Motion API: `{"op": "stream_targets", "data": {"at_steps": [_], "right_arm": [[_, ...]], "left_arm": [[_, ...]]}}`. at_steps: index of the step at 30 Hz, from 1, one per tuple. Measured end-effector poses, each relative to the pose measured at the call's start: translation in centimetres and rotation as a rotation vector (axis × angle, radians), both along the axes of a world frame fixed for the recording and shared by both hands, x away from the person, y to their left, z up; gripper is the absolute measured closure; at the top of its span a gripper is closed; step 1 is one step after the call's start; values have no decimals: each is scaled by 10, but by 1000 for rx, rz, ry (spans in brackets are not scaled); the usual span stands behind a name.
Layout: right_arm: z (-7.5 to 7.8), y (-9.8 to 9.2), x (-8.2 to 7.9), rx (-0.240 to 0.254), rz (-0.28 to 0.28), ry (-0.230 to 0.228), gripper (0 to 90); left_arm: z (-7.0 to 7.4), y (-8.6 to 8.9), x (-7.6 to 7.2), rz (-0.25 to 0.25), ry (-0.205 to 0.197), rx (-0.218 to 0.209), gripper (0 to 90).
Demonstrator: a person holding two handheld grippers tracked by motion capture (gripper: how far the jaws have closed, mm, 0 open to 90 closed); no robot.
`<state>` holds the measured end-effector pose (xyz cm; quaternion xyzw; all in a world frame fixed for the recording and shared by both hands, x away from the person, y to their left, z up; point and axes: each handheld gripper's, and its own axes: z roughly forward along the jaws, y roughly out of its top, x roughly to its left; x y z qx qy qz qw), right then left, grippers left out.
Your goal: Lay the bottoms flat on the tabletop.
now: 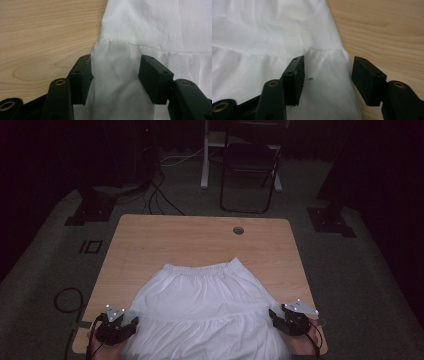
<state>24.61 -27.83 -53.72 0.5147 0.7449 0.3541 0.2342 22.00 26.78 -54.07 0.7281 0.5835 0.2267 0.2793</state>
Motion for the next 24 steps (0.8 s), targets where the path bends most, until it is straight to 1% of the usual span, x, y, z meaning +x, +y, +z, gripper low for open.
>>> {"op": "stream_targets", "data": {"at_steps": [2, 4, 7, 9, 10, 11, 12, 14, 16, 18, 19, 20, 22, 24], "right_arm": [[2, 0, -2, 25, 14, -14, 387], [1, 1, -2, 22, 24, -1, 351], [-5, 5, 1, -16, 36, 42, 322], [-9, 8, 2, -60, 32, 57, 338], [-10, 9, 3, -73, 29, 61, 339], [-10, 9, 3, -68, 24, 64, 345], [-10, 8, 4, -64, 19, 68, 375], [-9, 6, 4, -67, 18, 65, 479], [-8, 4, 4, -70, 12, 69, 554], [-7, 4, 5, -74, 1, 69, 628], [-7, 4, 5, -79, 0, 71, 666], [-6, 4, 7, -86, 4, 69, 696], [-5, 5, 9, -101, 4, 73, 754], [-5, 6, 12, -118, 4, 68, 791]], "left_arm": [[0, -1, 0, -11, -1, 3, 415], [0, -1, -1, -12, -1, 3, 415], [0, -2, 0, -11, 1, 4, 416], [0, -3, 0, -15, 4, 3, 439], [1, -4, 0, -16, 3, 2, 457], [1, -4, 0, -21, 6, 3, 476], [1, -5, 0, -22, 4, 2, 500], [2, -6, 0, -25, 7, 2, 581], [3, -7, 1, -31, 13, 2, 693], [3, -8, 3, -37, 10, 5, 820], [3, -9, 4, -41, 6, 20, 870], [3, -11, 5, -39, 0, 46, 884], [3, -14, 9, -32, -6, 97, 892], [3, -16, 16, -29, -9, 131, 893]]}}
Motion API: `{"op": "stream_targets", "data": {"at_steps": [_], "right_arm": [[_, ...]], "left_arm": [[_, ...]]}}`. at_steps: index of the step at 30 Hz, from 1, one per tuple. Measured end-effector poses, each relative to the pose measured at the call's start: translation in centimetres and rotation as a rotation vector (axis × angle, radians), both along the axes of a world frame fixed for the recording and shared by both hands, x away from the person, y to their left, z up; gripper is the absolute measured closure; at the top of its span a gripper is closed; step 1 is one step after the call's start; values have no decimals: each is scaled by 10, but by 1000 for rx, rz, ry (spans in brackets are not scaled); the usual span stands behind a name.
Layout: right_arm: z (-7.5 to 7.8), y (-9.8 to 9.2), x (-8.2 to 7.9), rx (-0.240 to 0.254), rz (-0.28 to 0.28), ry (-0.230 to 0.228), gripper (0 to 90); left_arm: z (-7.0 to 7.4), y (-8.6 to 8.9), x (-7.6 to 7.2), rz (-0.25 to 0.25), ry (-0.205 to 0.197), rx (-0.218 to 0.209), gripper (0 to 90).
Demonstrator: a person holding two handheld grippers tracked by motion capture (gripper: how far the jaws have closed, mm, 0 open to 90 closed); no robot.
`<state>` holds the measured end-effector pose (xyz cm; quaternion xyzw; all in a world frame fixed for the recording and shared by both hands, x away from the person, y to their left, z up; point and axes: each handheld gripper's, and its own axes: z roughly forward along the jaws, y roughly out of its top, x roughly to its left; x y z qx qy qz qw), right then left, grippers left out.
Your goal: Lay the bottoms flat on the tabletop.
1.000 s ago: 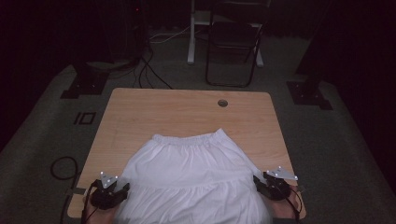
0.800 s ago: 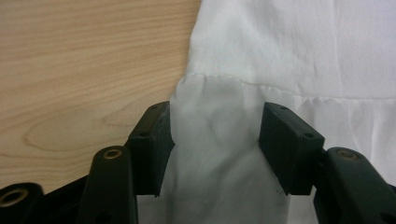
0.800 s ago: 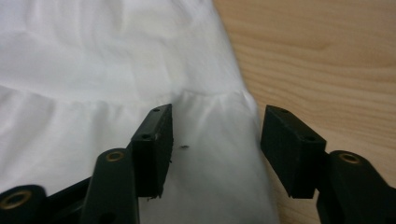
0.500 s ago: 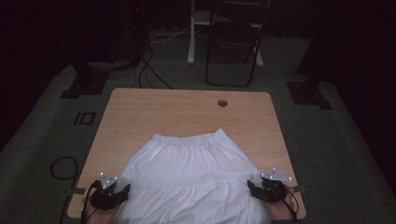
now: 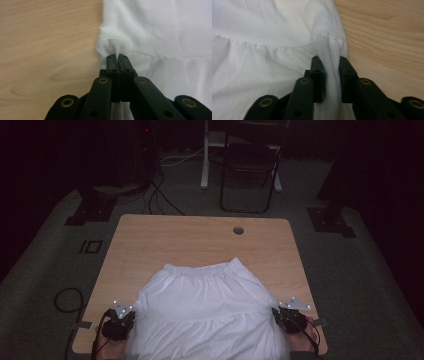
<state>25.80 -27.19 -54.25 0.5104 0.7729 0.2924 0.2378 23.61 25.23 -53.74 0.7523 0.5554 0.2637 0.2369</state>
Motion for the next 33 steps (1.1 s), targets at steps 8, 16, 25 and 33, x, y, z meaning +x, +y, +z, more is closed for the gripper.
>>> {"op": "stream_targets", "data": {"at_steps": [8, 16, 25, 33], "right_arm": [[-1, 1, 13, -13, -7, -15, 810], [-1, 0, 32, -16, -28, -25, 809], [0, -2, 56, -27, -60, -24, 804], [0, -3, 89, -31, -89, -23, 806]], "left_arm": [[1, 0, 36, 0, -3, 7, 895], [2, 5, 68, -1, 4, 16, 895], [2, 8, 102, 30, -7, 10, 896], [2, 7, 133, 53, -13, -4, 896]]}}
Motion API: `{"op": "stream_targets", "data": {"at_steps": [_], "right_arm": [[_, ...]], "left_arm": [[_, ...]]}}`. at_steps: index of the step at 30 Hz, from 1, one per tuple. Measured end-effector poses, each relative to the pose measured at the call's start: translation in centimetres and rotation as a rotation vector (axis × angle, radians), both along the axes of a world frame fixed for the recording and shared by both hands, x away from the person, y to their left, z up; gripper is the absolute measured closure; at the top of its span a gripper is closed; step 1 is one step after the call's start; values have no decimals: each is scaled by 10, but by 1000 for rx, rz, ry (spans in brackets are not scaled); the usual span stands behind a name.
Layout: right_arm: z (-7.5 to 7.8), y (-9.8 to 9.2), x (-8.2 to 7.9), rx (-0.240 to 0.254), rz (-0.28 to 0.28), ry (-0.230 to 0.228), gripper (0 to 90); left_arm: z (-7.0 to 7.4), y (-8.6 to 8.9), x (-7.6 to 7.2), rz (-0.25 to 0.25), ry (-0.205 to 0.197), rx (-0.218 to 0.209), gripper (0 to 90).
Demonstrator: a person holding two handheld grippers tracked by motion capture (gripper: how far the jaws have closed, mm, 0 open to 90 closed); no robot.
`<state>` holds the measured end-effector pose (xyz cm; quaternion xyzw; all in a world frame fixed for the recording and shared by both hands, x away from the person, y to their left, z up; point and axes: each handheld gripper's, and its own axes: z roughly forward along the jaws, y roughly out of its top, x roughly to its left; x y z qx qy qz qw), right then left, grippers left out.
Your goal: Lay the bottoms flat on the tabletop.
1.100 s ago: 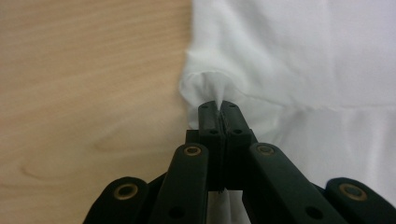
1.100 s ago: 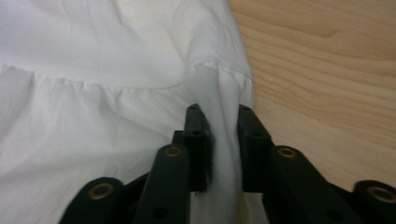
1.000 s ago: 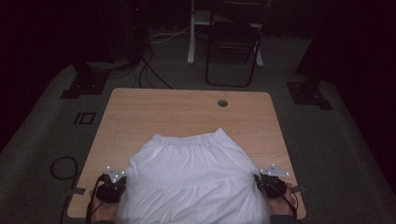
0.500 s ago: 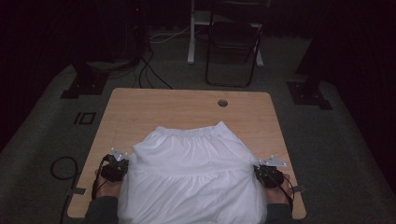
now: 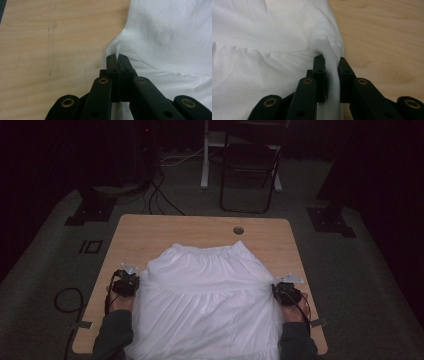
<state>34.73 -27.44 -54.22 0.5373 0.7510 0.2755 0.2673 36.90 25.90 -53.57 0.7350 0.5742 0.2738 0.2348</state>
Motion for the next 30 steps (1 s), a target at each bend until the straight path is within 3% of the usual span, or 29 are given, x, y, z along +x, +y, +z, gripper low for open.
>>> {"op": "stream_targets", "data": {"at_steps": [3, 7, 12, 16, 17, 18, 19, 22, 23, 24, 26, 28, 30], "right_arm": [[1, 2, 15, -8, -10, 2, 806], [1, 4, 32, -16, -29, 5, 805], [2, 5, 53, -13, -61, 14, 799], [3, 4, 59, 6, -76, 20, 787], [3, 5, 60, 4, -76, 25, 777], [4, 4, 59, 2, -67, 31, 704], [4, 3, 58, 11, -58, 37, 655], [5, -2, 55, 30, -54, 48, 592], [5, -4, 52, 42, -54, 45, 573], [6, -6, 47, 56, -49, 41, 537], [8, -7, 40, 76, -34, 23, 512], [8, -7, 34, 86, -6, 24, 469], [8, -2, 26, 53, 18, 18, 432]], "left_arm": [[2, -2, 14, 5, 18, 20, 896], [5, -4, 34, 26, 50, 16, 896], [7, -4, 51, 77, 73, -37, 895], [7, -3, 52, 90, 76, -81, 866], [7, -2, 49, 71, 70, -108, 866], [8, -2, 46, 61, 59, -114, 743], [10, 0, 42, 58, 46, -132, 699], [16, 0, 32, 40, 11, -150, 632], [23, -2, 20, 21, -32, -154, 632], [25, -4, 16, 10, -43, -156, 594], [26, -12, 4, -31, -57, -146, 569], [22, -24, -5, -74, -57, -98, 538], [15, -31, -9, -100, -49, -92, 515]]}}
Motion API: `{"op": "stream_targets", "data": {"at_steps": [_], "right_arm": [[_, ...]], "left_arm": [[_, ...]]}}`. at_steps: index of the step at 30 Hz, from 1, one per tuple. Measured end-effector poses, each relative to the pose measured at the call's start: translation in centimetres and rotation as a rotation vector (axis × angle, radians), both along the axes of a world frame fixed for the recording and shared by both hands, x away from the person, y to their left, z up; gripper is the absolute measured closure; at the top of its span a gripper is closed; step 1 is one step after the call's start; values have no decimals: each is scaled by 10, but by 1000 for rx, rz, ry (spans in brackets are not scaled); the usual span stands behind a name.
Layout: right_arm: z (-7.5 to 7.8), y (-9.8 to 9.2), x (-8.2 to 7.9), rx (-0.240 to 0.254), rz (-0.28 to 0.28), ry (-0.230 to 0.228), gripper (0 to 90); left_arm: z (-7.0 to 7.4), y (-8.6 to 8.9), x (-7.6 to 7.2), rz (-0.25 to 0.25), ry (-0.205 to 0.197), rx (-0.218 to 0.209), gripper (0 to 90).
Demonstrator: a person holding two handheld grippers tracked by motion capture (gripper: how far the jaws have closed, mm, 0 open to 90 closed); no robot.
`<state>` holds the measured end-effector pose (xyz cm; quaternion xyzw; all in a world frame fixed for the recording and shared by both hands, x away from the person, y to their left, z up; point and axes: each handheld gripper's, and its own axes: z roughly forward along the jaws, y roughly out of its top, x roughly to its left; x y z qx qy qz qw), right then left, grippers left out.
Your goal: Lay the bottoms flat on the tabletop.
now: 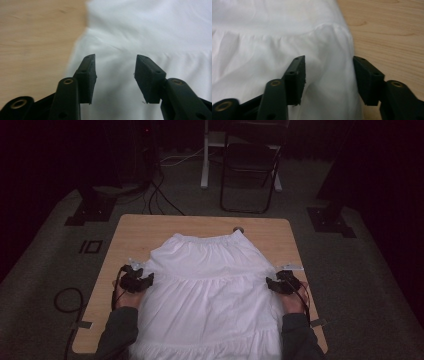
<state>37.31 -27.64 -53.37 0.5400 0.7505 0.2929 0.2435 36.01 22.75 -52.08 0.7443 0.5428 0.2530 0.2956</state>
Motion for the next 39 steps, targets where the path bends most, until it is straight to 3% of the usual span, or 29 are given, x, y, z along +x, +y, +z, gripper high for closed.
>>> {"op": "stream_targets", "data": {"at_steps": [5, 8, 9, 10, 12, 14, 18, 22, 25, 27, 33, 39], "right_arm": [[-2, 0, -7, 0, -5, -2, 389], [-7, 1, -6, -5, -4, 19, 406], [-9, 0, -6, 11, 1, 7, 437], [-9, 0, -6, 22, 0, 8, 462], [-9, 1, -5, 22, 11, -3, 563], [-9, 2, -4, 21, 9, -10, 636], [-10, 3, 2, 13, -15, -21, 729], [-10, 4, 12, 15, -22, -20, 744], [-10, 6, 21, 17, -19, -23, 748], [-9, 11, 27, 16, -25, -16, 753], [-7, 27, 46, -6, -32, -12, 785], [-5, 24, 57, -52, -85, 0, 825]], "left_arm": [[-18, -7, 5, 20, 33, 6, 461], [-24, -3, 5, 20, -5, -48, 446], [-25, -3, 5, 21, -17, -52, 456], [-25, -2, 4, 22, -25, -52, 483], [-24, -2, 3, -7, -22, -53, 777], [-25, -6, 4, -23, -40, -17, 882], [-26, -4, 13, -1, -62, 28, 888], [-25, 2, 29, 21, -61, 83, 888], [-20, 5, 44, 28, -22, 146, 888], [-18, 7, 52, 47, 1, 166, 888], [-12, 14, 73, 115, 69, 143, 888], [-9, 5, 85, 125, 102, 139, 888]]}}
